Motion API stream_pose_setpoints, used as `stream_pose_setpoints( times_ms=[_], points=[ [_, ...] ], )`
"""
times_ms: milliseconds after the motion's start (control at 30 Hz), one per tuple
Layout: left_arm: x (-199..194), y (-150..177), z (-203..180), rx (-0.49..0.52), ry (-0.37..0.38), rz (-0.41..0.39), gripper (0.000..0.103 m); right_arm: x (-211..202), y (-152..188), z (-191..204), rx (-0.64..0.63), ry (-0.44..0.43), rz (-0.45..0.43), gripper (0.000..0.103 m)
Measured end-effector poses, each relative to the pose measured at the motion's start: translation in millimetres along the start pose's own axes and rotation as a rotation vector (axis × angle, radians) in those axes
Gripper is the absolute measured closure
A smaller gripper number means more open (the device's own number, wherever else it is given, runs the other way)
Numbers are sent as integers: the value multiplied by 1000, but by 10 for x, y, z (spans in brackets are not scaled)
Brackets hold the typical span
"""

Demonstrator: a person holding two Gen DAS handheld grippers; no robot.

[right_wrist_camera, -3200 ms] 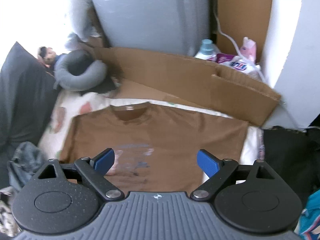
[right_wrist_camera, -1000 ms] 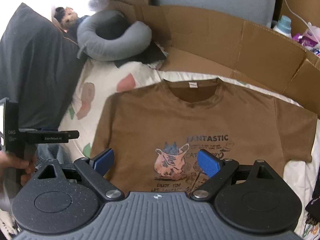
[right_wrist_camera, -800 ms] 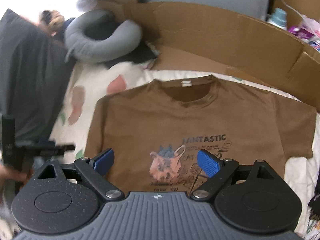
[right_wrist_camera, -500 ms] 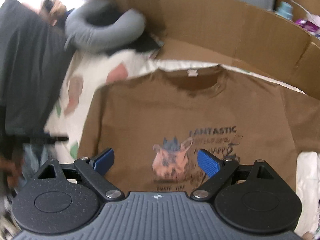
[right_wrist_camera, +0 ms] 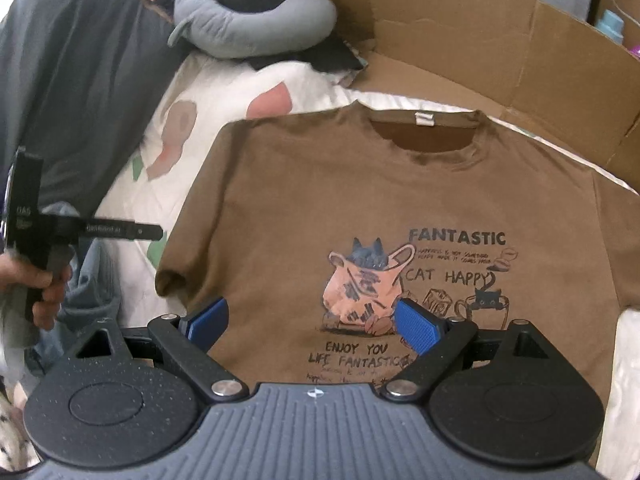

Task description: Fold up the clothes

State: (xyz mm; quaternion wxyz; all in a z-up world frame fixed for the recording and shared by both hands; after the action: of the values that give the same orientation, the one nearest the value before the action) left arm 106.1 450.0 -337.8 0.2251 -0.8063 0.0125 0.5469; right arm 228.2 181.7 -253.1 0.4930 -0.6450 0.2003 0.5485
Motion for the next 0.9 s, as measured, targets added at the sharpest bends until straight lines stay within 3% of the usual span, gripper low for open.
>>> stream_pose_setpoints(
  times_ms=[67,167,200,233,300,400,567,600,633,667,900],
  points=[
    [53,32,37,-27,8,7,27,16,20,22,-9,-6,4,9],
    [156,80,33,-32,22,21,44,34,38,51,-13,-15,4,9],
    [205,100,25,-19,14,29,58,41,46,60,-16,-17,5,9],
    [250,122,25,-20,6,36,64,49,57,67,-21,-21,5,9],
    [285,119,23,-54,39,23,64,69,88,74,-32,-30,6,9],
    [303,69,-1,-74,77,-9,49,111,171,36,-46,-27,20,9],
    [394,-18,-26,-73,101,-25,50,187,312,-68,-55,-19,49,9],
    [410,-18,-28,-73,104,-22,63,201,330,-87,-58,-17,52,9],
    [425,-19,-31,-73,106,-18,89,212,345,-107,-61,-16,55,9],
    [428,-20,-47,-75,123,-15,101,220,355,-125,-63,-16,56,9],
    [177,-176,-212,-29,158,-81,101,249,365,-258,-45,2,65,9]
  ],
)
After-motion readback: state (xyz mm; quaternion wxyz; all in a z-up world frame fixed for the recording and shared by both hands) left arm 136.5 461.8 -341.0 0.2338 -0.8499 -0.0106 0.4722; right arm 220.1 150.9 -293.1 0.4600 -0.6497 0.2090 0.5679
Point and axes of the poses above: each gripper's, at about its wrist camera, not at the fingertips, and x roughly the way its jaws point, z to its left, y to its underside, the point moved 8 cm from there along x, roughly the way its jaws point, and after that the axes turned 7 degrees about y, right-handed, at the moved point
